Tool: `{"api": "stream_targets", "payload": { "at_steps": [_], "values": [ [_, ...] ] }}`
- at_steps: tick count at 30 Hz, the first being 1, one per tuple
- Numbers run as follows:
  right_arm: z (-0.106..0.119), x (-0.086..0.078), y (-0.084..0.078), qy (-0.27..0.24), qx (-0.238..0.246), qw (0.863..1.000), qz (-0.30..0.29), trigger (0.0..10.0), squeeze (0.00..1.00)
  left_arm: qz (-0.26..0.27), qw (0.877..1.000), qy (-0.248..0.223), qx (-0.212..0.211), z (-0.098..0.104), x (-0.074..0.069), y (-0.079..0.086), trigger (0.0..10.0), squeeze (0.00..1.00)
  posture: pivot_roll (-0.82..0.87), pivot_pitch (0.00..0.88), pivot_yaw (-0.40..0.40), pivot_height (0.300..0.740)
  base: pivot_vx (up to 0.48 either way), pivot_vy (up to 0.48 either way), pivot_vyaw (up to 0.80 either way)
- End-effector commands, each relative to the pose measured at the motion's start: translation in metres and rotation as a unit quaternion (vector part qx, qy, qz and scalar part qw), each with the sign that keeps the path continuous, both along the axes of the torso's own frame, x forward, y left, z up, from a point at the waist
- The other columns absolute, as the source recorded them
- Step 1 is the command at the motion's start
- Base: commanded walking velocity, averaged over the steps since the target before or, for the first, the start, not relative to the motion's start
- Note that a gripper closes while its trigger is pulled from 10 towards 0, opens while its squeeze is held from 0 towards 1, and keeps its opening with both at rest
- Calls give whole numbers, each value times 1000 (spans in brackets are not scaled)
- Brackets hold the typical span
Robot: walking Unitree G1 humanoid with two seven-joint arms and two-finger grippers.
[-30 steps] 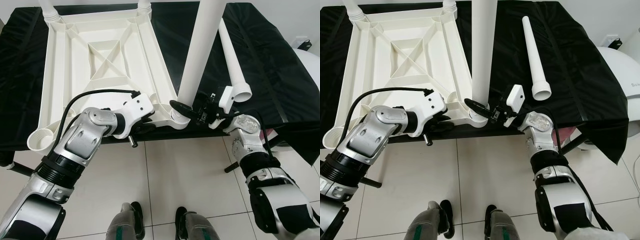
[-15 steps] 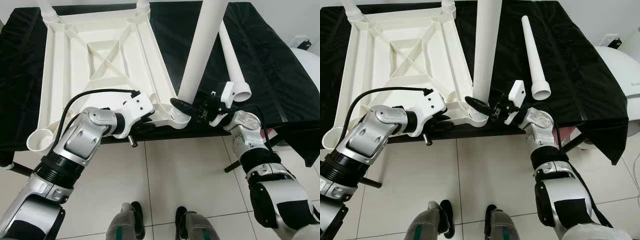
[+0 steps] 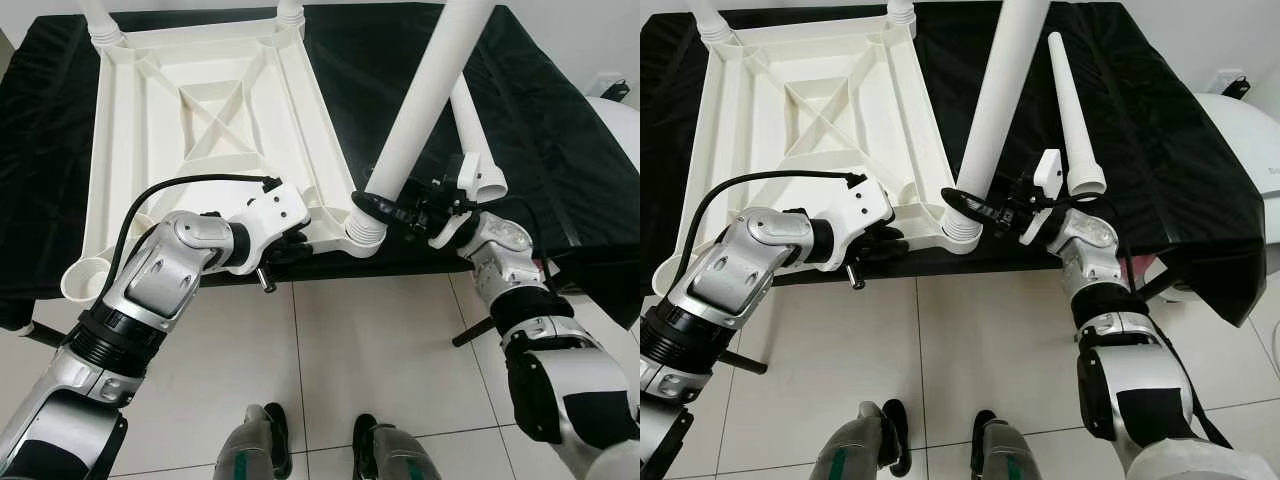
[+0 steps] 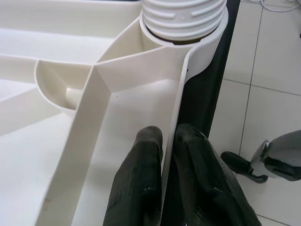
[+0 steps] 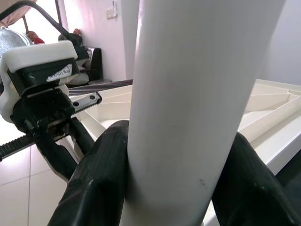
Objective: Building children table
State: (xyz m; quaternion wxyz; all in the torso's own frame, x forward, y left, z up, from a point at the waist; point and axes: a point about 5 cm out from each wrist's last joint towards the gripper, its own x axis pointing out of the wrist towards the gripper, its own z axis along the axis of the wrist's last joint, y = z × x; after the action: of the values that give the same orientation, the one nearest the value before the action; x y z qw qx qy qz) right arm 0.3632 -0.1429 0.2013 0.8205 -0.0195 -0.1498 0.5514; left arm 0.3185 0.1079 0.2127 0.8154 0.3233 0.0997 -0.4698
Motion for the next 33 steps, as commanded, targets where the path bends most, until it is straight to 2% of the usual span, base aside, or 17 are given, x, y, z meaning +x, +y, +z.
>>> {"api": "stream_targets", "payload": {
  "at_steps": [1,10,16,28,33],
  "values": [
    [-46,-10,-6,101,-68,992,12,10000,0,20,999,-44,-15,23,3,9,10000,0,-24,236,19,740,0,0,0],
    [-38,-8,0,77,-128,987,50,10000,0,23,998,-47,-18,23,2,8,10000,0,-20,228,4,740,0,0,0],
    [-40,-10,1,72,-157,983,68,10000,0,25,998,-48,-19,23,1,8,10000,0,-21,223,-1,740,0,0,0],
    [-39,-9,0,55,-182,980,64,10000,0,21,998,-48,-21,22,1,6,10000,0,-26,216,0,740,0,0,0],
    [-41,-6,1,60,-170,983,30,10000,0,23,998,-49,-24,22,0,5,10000,0,-25,214,-5,740,0,0,0]
  ]
}}
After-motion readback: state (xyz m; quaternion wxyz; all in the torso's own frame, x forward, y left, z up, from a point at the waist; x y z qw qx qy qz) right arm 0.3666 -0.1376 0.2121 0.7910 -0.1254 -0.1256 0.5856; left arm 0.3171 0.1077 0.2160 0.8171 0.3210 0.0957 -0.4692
